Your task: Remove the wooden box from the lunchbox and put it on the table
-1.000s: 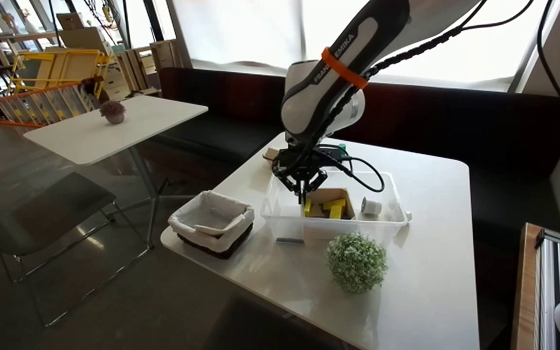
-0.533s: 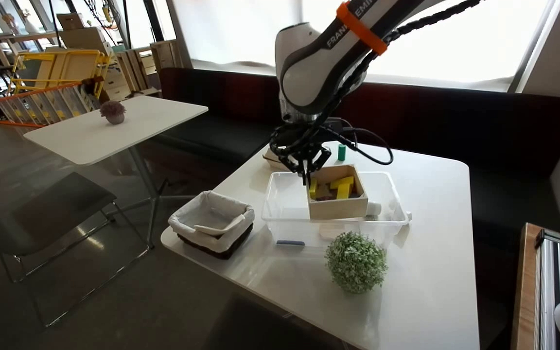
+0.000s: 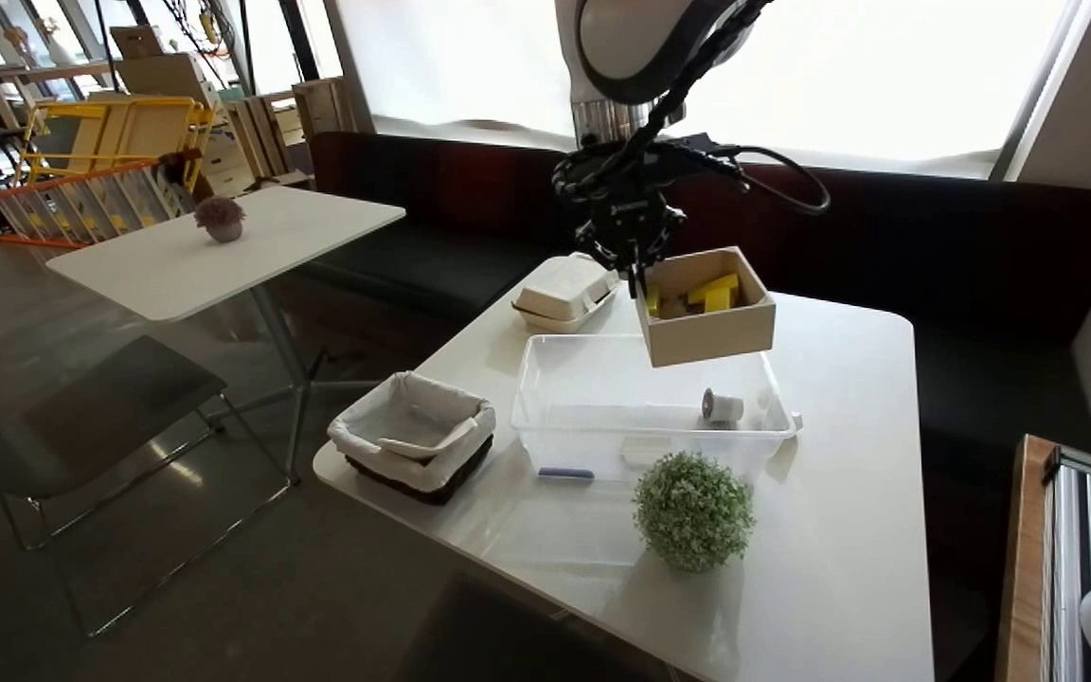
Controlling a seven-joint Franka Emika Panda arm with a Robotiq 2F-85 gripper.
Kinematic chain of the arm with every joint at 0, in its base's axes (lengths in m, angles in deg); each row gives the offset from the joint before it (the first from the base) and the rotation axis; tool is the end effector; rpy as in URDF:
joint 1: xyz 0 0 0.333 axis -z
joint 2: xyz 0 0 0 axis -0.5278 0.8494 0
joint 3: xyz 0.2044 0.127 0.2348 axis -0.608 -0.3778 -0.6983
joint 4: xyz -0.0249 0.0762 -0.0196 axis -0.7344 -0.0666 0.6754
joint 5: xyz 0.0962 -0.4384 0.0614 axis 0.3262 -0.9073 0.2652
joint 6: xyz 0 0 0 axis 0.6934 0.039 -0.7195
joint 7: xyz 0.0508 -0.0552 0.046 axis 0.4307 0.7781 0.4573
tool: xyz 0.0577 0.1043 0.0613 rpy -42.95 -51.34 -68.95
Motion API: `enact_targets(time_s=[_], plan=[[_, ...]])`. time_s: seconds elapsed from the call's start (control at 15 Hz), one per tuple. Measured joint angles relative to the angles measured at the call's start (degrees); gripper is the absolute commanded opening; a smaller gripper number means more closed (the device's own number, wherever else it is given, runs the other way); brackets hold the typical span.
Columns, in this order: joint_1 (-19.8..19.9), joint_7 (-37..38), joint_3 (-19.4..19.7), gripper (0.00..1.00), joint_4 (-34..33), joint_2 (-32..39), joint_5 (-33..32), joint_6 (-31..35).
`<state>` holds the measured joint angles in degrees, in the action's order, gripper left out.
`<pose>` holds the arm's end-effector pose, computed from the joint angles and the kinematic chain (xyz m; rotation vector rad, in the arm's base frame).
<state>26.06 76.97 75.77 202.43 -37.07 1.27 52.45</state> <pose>0.6196 0.0045 0.3329 2.7559 -1.2737 -0.1393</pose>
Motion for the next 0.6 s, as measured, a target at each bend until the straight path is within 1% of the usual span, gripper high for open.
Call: enact_targets(time_s=[0.27, 0.33, 0.6], plan=[[0.23, -0.12, -0.19, 0.07, 0.05, -0.29, 0.00, -0.31], [0.23, -0.12, -0.24, 0.02, 0.06, -0.22, 0.00, -0.31], [1.04, -0.11, -0.46, 0.02, 0.00, -0.17, -0.04, -0.25]])
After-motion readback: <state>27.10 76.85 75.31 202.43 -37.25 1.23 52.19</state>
